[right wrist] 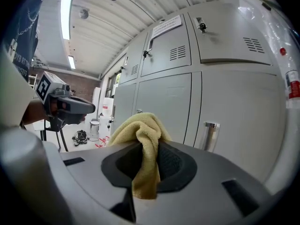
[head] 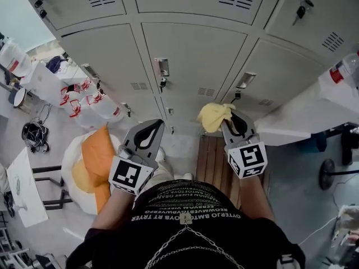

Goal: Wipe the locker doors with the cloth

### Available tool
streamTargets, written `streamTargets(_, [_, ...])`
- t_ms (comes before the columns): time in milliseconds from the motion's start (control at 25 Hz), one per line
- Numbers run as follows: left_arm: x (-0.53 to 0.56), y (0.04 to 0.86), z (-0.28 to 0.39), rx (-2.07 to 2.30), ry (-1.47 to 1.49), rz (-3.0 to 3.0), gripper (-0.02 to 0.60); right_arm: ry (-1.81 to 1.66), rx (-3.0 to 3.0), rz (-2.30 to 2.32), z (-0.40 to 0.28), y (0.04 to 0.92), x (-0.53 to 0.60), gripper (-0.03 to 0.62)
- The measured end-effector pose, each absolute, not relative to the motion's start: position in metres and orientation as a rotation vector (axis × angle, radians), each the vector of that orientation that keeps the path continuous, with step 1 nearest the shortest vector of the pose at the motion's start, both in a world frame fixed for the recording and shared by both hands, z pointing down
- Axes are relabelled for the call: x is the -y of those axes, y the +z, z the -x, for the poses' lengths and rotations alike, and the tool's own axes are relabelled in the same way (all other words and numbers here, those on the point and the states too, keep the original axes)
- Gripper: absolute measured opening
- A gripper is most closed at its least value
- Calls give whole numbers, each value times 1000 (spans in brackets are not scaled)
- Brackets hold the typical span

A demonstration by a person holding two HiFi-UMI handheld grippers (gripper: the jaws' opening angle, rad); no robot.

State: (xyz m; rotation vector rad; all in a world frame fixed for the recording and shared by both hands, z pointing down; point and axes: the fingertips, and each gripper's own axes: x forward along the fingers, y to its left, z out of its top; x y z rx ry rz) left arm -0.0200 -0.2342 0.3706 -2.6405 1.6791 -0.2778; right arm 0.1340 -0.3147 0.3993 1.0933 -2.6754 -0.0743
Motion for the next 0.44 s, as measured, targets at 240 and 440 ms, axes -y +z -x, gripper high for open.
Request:
streamTargets(240, [243,357,15,-1653,-240,2624,3,-78,2678,-1113,-137,395,315,66])
streamTargets(440, [244,352,17,-1651,-257,2604,3,-90,2691,-1093,-132,393,312,66])
